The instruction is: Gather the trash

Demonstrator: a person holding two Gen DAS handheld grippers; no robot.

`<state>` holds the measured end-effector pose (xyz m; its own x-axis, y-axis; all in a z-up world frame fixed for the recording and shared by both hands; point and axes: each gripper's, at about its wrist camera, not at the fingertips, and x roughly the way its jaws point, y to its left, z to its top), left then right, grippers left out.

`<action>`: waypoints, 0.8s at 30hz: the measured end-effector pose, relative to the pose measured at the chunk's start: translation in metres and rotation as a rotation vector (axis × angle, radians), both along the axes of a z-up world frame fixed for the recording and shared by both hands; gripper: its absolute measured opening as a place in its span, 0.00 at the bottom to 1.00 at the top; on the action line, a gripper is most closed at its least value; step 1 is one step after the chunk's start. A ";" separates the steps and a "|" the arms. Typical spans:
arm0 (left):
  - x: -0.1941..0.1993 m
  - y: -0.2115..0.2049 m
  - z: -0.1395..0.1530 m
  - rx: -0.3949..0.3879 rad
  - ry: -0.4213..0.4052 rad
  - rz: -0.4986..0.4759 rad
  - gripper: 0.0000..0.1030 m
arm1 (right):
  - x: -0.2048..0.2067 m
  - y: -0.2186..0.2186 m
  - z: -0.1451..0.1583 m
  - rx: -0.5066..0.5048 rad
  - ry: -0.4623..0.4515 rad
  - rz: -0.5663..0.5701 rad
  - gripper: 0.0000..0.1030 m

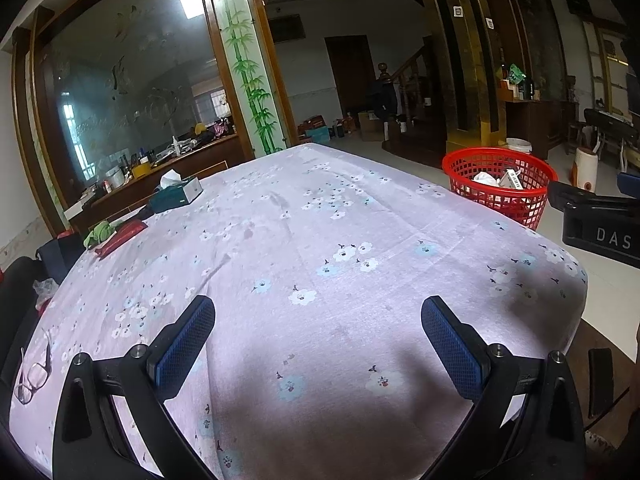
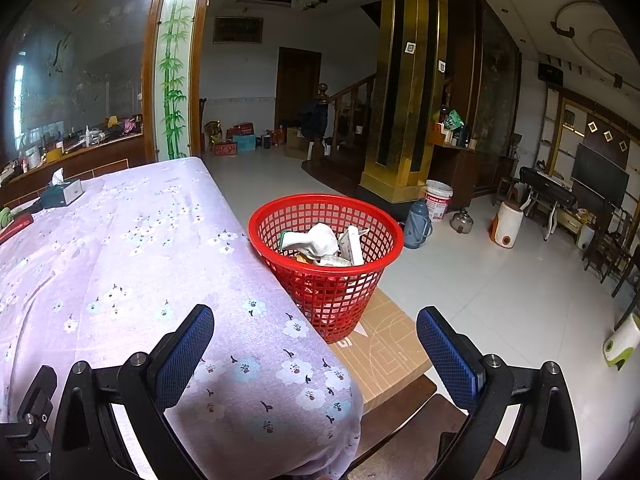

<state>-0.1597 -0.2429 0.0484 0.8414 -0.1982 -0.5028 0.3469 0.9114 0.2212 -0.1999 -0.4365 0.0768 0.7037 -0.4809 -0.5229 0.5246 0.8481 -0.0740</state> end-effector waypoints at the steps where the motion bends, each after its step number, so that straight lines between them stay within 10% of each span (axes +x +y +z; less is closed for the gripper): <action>1: 0.001 0.000 0.000 -0.001 0.001 0.000 0.99 | 0.000 0.000 0.000 0.000 0.000 0.000 0.99; 24: 0.002 0.002 0.000 -0.003 0.003 0.003 0.99 | 0.003 0.003 0.000 0.000 0.008 0.012 0.99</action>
